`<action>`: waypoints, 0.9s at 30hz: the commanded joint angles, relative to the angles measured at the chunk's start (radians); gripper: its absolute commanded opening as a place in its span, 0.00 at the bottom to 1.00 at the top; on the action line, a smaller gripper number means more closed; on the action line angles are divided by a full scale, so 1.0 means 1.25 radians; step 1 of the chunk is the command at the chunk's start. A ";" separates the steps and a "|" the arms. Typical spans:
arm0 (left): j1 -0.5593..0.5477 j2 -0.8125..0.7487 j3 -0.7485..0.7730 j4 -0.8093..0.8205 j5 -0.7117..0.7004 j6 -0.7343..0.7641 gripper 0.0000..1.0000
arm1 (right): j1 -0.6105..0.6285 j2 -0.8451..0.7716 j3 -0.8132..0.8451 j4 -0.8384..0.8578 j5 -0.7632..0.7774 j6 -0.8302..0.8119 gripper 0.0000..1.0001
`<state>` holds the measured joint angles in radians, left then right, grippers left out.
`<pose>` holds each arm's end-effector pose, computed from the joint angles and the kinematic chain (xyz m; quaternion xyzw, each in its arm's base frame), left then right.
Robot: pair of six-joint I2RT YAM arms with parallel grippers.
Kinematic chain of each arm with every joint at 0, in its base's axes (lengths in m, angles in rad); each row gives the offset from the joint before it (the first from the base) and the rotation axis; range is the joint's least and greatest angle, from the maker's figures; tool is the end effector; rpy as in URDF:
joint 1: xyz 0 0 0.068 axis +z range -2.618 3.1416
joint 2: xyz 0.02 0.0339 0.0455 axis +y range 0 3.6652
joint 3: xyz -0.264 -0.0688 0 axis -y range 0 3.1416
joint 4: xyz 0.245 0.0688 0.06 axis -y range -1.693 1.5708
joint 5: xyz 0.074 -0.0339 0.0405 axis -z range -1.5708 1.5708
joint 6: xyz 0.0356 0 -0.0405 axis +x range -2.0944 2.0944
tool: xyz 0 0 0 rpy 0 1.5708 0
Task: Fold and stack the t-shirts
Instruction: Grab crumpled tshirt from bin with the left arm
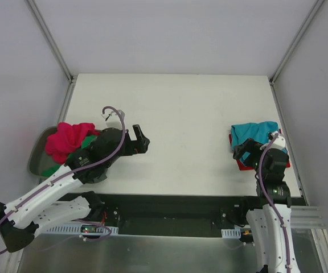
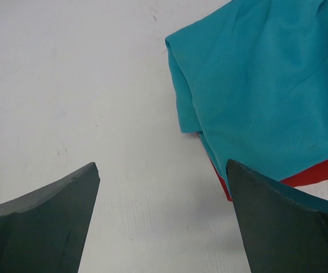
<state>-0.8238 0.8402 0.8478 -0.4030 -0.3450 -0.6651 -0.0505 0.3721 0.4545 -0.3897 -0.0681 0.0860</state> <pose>0.1363 -0.1294 0.3306 -0.0299 0.8248 -0.2650 0.4985 0.1177 -0.0035 0.2563 0.0349 0.8060 0.0379 0.5896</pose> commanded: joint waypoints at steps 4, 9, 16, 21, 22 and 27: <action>0.000 -0.045 -0.038 0.006 -0.032 0.011 0.99 | -0.001 0.016 0.025 0.034 -0.073 -0.009 0.96; 0.001 -0.072 -0.040 -0.058 -0.143 -0.056 0.99 | -0.001 0.020 0.020 0.044 -0.084 -0.011 0.96; 0.129 -0.034 0.057 -0.461 -0.307 -0.316 0.99 | -0.001 0.037 0.018 0.048 -0.081 -0.011 0.96; 0.247 -0.023 0.008 -0.544 -0.335 -0.409 0.88 | -0.003 0.054 0.017 0.049 -0.082 -0.005 0.96; 0.254 -0.017 0.000 -0.544 -0.342 -0.420 0.88 | -0.001 0.057 0.018 0.050 -0.085 -0.009 0.96; 0.274 0.055 0.013 -0.543 -0.346 -0.448 0.58 | -0.001 0.067 0.019 0.049 -0.098 -0.010 0.96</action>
<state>-0.4938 0.8444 0.8516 -1.0203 -0.7284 -1.1507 -0.0505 0.4469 0.4545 -0.3710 -0.1661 0.0849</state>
